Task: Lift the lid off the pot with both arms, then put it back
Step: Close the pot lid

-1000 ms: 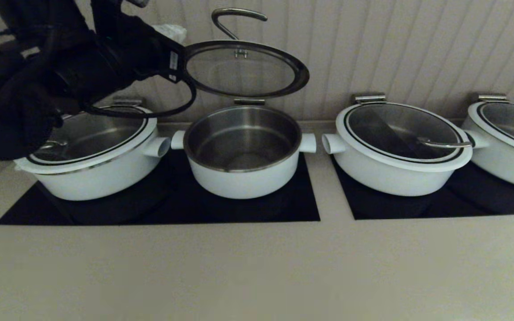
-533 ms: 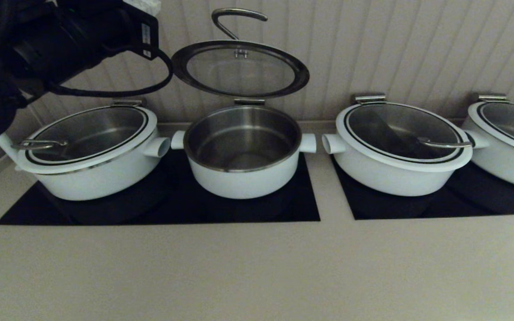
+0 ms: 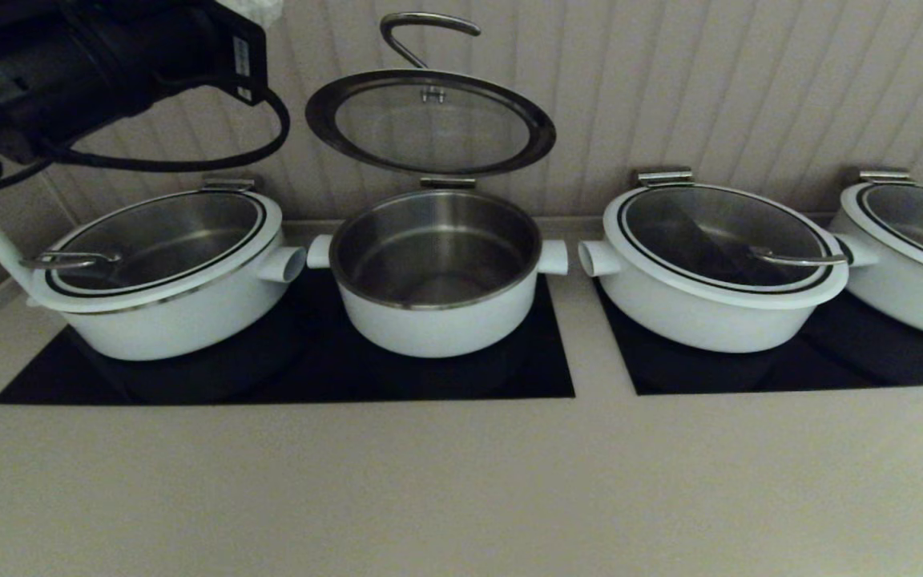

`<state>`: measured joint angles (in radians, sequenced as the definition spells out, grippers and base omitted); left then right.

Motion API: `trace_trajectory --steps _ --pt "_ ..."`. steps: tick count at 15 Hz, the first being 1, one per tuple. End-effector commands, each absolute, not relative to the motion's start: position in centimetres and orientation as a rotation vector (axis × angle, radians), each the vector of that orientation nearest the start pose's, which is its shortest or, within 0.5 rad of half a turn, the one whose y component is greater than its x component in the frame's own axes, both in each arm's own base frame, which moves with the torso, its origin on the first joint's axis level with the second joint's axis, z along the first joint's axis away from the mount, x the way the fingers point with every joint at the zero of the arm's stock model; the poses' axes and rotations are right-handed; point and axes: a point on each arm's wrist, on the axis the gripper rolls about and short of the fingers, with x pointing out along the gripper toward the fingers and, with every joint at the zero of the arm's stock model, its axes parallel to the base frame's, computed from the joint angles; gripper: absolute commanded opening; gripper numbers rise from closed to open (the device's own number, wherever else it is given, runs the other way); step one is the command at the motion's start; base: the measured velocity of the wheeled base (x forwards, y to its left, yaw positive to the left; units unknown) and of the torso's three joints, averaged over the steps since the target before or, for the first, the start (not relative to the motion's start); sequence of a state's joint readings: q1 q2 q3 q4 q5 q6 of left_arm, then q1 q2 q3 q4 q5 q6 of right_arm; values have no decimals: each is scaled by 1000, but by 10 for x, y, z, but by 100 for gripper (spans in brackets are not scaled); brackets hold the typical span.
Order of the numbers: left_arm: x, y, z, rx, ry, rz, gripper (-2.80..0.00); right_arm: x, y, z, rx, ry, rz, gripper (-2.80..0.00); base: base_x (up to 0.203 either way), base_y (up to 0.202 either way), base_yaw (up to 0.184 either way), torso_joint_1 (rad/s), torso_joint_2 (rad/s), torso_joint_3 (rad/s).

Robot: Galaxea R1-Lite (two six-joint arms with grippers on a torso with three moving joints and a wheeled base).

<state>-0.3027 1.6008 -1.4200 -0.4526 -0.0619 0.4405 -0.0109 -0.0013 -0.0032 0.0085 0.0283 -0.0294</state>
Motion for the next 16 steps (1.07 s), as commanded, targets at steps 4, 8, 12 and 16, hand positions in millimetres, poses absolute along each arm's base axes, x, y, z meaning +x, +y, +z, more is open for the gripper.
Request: trace_trajectory --steps 4,8,12,16 --pt "301 -55 365 531 -350 -320 -280 -23 1 75 -30 6 18 -280 0 0 0 0 0 0" --pt "328 -42 364 667 -383 -298 -280 -23 1 75 -31 6 19 -280 0 0 0 0 0 0" --pt "339 -48 356 824 -398 -294 -280 -23 1 75 -31 6 19 -280 0 0 0 0 0 0" --pt "343 -61 352 902 -411 -303 -280 -23 1 75 -29 6 18 -280 0 0 0 0 0 0"
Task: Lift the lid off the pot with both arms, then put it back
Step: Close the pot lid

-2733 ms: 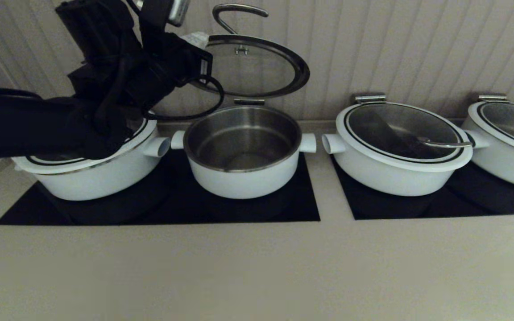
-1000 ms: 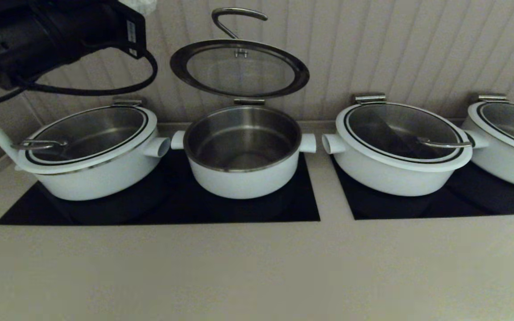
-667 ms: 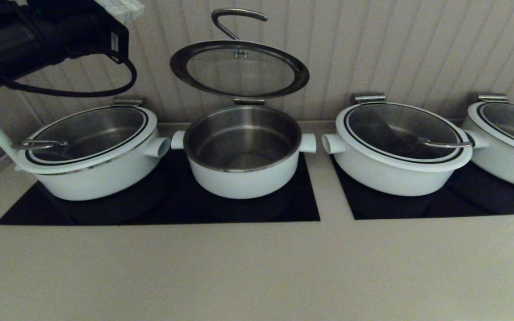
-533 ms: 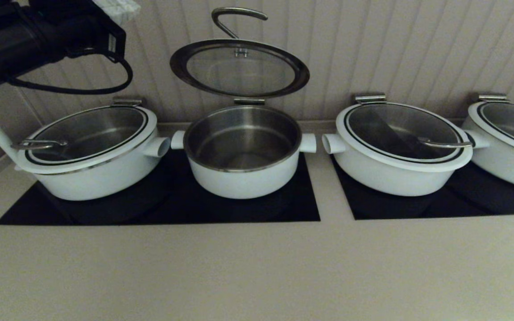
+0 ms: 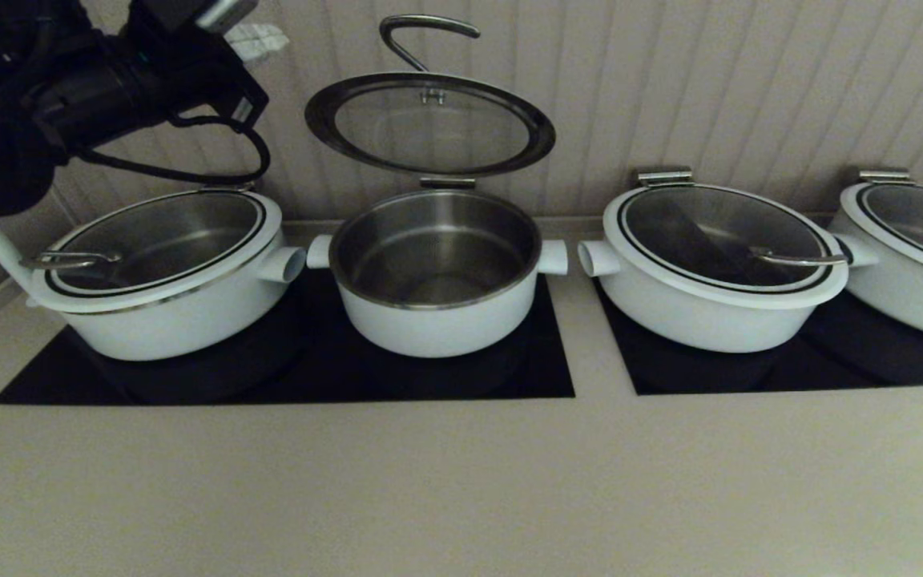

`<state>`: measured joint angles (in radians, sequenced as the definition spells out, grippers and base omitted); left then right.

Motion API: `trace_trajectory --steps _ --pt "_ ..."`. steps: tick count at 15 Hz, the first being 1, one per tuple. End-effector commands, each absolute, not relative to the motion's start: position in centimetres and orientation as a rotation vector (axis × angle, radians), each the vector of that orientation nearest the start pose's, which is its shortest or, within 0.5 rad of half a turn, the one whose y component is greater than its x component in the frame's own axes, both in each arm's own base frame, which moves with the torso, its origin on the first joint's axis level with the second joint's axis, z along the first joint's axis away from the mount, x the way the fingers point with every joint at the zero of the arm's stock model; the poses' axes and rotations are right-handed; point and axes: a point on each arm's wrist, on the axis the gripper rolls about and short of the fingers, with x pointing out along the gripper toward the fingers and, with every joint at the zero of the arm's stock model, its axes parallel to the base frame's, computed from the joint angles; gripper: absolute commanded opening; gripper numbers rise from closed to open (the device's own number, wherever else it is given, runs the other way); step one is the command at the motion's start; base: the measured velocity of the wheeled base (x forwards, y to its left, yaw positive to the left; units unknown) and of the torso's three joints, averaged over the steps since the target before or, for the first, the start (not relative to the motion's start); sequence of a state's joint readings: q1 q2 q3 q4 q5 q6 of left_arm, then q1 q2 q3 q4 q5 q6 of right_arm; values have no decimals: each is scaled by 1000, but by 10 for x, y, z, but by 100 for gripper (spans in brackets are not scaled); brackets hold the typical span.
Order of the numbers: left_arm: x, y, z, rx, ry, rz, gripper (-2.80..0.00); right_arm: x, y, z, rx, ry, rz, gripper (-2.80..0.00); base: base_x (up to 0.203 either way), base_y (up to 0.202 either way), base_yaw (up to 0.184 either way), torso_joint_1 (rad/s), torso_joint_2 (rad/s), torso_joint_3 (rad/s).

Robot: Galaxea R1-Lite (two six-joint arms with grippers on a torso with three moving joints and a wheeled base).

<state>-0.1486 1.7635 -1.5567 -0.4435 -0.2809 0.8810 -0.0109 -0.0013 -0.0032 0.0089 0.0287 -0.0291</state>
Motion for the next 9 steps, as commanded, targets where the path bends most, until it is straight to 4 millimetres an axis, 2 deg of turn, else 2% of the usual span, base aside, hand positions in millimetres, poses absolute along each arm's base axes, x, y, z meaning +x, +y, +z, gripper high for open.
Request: trace_trajectory --steps 1,5,9 --pt "346 -61 349 932 -409 -297 -280 -23 1 75 -30 6 18 -280 0 0 0 0 0 0" --pt "361 -62 359 964 -434 -236 -280 -23 1 75 -31 6 19 -280 0 0 0 0 0 0" --pt "374 -65 352 1014 -403 -248 -280 -23 1 75 -29 6 18 -280 0 0 0 0 0 0"
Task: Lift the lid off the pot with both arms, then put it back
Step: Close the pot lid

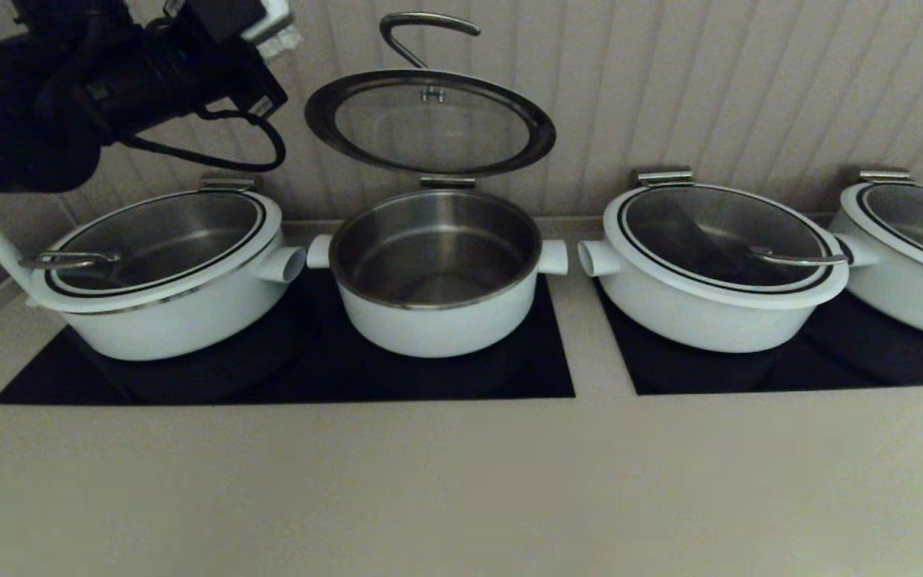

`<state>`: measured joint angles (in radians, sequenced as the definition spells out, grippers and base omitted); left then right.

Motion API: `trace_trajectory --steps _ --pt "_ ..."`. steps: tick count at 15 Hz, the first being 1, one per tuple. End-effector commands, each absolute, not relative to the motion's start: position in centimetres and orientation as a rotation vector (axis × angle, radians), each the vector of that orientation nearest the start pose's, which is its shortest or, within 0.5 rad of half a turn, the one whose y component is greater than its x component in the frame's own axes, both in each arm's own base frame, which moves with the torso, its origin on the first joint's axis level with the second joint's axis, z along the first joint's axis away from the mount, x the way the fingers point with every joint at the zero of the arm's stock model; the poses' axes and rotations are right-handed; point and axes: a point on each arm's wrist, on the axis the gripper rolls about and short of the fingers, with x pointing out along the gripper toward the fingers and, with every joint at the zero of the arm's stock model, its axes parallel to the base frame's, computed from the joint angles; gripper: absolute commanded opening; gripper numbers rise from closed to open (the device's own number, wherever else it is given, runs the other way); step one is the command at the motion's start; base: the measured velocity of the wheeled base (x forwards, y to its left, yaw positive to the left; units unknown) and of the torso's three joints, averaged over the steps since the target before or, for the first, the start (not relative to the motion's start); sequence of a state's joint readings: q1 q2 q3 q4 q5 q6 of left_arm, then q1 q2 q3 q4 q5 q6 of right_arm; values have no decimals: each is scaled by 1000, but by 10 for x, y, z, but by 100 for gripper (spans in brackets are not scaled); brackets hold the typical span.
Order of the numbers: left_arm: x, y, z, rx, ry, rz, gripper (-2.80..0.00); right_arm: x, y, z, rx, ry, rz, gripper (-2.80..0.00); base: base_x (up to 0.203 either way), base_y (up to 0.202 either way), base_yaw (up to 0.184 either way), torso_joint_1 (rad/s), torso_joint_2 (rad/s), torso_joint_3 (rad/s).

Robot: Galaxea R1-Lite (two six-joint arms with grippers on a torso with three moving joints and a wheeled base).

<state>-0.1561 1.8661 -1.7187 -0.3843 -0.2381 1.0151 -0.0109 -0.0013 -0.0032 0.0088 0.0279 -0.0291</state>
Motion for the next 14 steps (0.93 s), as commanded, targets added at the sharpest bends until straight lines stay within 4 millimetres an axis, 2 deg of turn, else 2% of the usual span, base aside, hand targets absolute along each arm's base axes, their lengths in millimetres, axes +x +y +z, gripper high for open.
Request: trace_trajectory --steps 1,6,10,12,14 --pt "377 -67 349 1014 -398 -255 -280 -23 1 75 -30 5 18 -280 0 0 0 0 0 0" --pt "384 -88 338 1005 -400 -312 -280 -23 1 75 -31 6 19 -280 0 0 0 0 0 0" --pt "399 -105 347 997 -469 -307 -280 -23 1 75 -31 6 19 -280 0 0 0 0 0 0" --pt "402 -121 344 992 -437 -333 -280 -23 1 76 -29 4 22 -280 0 0 0 0 0 0" --pt "401 -126 343 990 -433 -340 -280 -23 1 76 -31 4 22 -280 0 0 0 0 0 0"
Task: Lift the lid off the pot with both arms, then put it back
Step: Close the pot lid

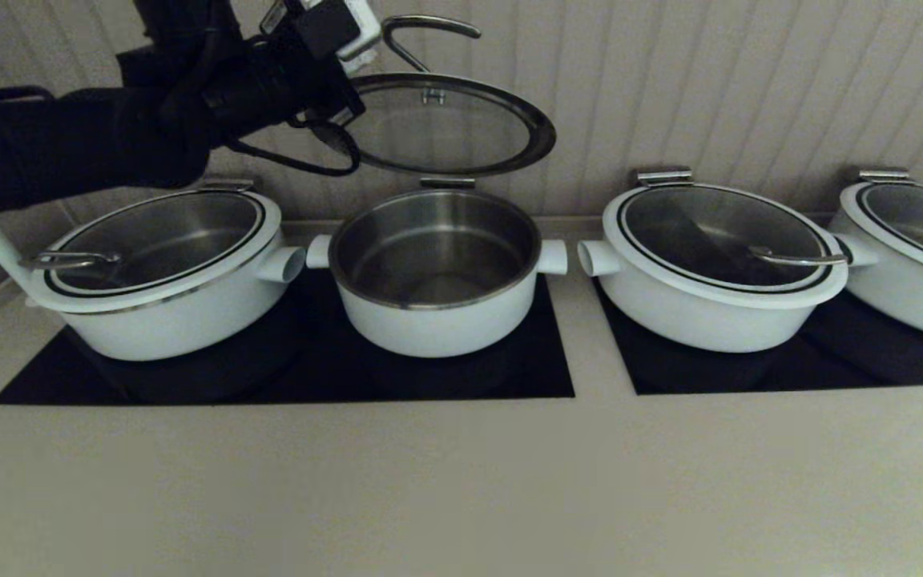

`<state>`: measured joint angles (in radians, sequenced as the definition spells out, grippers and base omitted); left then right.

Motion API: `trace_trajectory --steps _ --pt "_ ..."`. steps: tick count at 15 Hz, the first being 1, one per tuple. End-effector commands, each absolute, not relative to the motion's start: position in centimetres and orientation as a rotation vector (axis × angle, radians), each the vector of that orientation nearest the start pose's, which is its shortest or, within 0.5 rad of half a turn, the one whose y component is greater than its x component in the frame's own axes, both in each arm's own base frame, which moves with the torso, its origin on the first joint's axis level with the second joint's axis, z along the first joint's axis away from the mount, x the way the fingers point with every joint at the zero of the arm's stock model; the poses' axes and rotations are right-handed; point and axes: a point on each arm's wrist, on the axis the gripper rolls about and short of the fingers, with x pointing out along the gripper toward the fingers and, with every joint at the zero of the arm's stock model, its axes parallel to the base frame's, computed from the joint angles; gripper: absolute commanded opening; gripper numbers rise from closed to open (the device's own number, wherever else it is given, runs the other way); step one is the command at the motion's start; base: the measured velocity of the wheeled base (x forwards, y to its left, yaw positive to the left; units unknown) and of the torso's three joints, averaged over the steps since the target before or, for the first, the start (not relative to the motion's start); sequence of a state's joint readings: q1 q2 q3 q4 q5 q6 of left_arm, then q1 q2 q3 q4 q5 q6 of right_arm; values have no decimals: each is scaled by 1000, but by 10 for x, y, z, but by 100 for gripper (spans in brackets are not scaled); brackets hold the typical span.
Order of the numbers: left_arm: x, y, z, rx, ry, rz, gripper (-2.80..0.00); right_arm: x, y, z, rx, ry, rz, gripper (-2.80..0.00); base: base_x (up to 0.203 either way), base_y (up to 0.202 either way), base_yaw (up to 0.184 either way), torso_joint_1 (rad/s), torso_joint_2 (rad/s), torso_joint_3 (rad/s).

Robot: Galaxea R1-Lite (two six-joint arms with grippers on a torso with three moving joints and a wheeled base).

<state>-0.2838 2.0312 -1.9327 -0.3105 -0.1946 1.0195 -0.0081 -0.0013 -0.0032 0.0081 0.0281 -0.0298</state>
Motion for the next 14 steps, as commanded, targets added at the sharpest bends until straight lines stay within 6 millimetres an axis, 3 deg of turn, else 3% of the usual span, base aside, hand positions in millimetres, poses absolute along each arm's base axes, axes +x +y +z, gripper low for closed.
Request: trace_trajectory --steps 1,9,14 --pt "400 -126 344 990 -436 -338 -280 -23 1 76 -31 4 22 -280 0 0 0 0 0 0" --pt "383 -120 359 993 -461 -324 -280 -23 1 76 -29 4 22 -280 0 0 0 0 0 0" --pt "361 -113 353 1017 -410 -349 -280 -23 1 76 -31 4 22 -280 0 0 0 0 0 0"
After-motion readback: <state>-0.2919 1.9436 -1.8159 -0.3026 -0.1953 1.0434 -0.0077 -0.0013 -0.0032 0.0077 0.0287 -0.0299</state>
